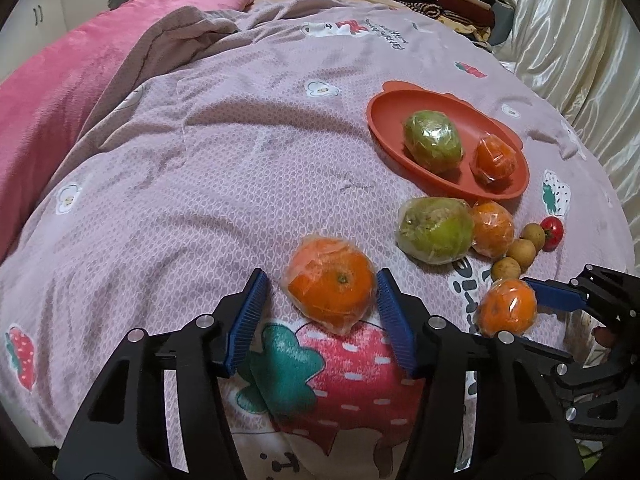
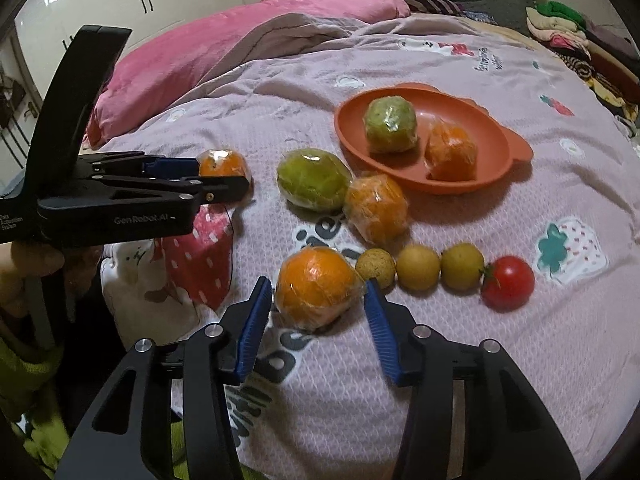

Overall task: Organize fruits
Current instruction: 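Grasp a wrapped orange with the left gripper while the right gripper grasps another wrapped orange, then carry both held oranges over the orange plate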

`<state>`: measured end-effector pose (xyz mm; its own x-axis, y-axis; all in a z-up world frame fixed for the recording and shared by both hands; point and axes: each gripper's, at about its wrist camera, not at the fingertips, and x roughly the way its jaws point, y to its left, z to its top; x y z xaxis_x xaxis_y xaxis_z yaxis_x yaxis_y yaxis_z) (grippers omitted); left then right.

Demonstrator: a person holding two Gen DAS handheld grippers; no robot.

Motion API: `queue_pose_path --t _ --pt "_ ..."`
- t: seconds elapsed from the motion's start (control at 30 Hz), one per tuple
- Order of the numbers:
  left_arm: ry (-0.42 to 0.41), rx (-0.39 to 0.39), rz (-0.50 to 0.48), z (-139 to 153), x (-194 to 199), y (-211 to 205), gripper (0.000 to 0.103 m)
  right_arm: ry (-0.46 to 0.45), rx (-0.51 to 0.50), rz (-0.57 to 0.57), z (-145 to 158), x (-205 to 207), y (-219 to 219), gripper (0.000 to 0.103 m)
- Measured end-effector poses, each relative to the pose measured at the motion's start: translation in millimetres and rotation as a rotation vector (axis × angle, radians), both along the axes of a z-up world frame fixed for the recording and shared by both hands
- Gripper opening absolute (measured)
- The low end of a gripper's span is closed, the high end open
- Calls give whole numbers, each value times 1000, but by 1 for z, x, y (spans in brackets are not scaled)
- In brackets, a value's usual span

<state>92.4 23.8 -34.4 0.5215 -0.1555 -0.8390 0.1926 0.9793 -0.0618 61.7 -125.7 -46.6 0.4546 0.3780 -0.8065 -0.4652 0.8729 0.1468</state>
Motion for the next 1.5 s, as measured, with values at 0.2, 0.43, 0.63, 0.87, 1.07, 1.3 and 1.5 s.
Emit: queue_pose_path --t 0.2,0.43,0.63,0.87,1.07,1.3,1.5 --pt "2 -12 -9 -2 6 0 45 -24 -30 19 0 3 9 44" --pt "5 -24 -21 -3 9 -1 38 -49 -62 41 -2 5 17 40" --pt "6 -40 -30 0 9 0 36 -43 -28 30 5 2 8 39" --pt "-7 -64 -35 12 3 3 36 -65 12 -3 22 -1 -10 39" --pt "-47 -72 -46 31 2 -1 36 -98 27 -34 36 3 -24 39" --pt "-61 -71 -67 43 13 -15 36 -121 35 -76 44 14 -44 39" --pt "-53 -69 -93 42 21 -31 36 -143 32 -107 49 29 -59 39"
